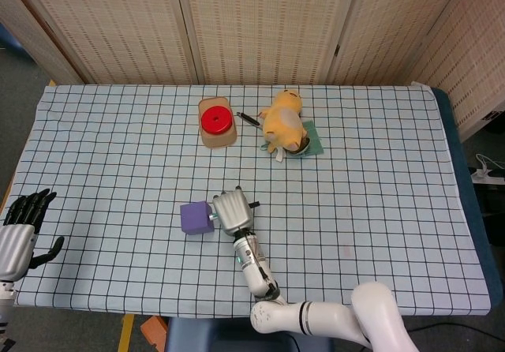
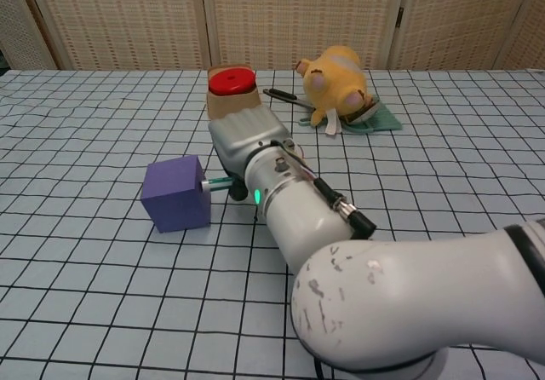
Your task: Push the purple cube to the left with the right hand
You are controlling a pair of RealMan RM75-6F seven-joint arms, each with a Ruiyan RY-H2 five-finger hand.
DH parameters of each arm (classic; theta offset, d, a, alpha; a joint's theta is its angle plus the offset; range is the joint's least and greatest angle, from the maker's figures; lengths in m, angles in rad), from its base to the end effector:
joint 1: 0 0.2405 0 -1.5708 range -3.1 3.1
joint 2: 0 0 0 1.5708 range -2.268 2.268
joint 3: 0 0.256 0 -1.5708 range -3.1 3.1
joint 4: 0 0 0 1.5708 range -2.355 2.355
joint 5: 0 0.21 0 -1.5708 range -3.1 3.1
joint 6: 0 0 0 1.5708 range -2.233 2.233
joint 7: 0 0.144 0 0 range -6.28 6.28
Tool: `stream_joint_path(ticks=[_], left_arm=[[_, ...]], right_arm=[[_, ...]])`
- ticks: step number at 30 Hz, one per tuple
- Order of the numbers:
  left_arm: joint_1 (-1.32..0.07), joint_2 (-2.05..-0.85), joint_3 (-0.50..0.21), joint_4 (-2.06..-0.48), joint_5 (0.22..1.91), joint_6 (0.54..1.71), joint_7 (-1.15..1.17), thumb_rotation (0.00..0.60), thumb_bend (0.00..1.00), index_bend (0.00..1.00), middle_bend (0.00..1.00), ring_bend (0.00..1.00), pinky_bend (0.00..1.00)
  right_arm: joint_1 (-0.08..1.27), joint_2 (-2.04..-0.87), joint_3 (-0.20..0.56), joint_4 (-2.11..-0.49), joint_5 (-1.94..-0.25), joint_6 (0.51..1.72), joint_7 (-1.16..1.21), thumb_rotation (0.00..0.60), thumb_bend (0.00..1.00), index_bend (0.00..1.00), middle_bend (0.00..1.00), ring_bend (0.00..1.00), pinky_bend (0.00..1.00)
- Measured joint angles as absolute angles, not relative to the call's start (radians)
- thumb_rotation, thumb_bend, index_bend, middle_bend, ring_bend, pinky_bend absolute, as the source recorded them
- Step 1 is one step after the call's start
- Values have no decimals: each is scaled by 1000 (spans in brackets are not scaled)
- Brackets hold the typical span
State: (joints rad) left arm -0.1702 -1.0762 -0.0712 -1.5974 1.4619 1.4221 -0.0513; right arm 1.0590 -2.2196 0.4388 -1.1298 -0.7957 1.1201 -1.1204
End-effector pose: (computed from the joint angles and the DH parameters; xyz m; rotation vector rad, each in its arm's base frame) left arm -0.3068 0.2127 0.1719 -1.4160 -0.8918 -0.9278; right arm 0.0168 -0.3216 -0.1527 1.8696 -0.6512 0.7486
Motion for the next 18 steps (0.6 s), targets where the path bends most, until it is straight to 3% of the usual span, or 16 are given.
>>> stream_joint_path(ticks=[7, 13, 18], left_arm=[[-173, -1072, -64, -1596, 1473, 1412, -58, 600, 379, 0, 0, 0, 42], [-171, -1071, -66, -1593, 1473, 1419, -64, 600, 379, 0, 0, 0, 42], [-168, -1072, -60, -1595, 1484, 1424, -55, 600, 380, 0, 0, 0, 43]], right_arm=[[1145, -2266, 465, -1060, -758, 1105, -1063, 600, 439, 1000, 822, 599, 484], [1200, -2269, 413, -1019, -716, 1130, -1002, 600, 439, 1000, 822, 599, 484], [1165, -2252, 377, -1026, -733, 1174, -992, 600, 439, 1000, 822, 599, 484]])
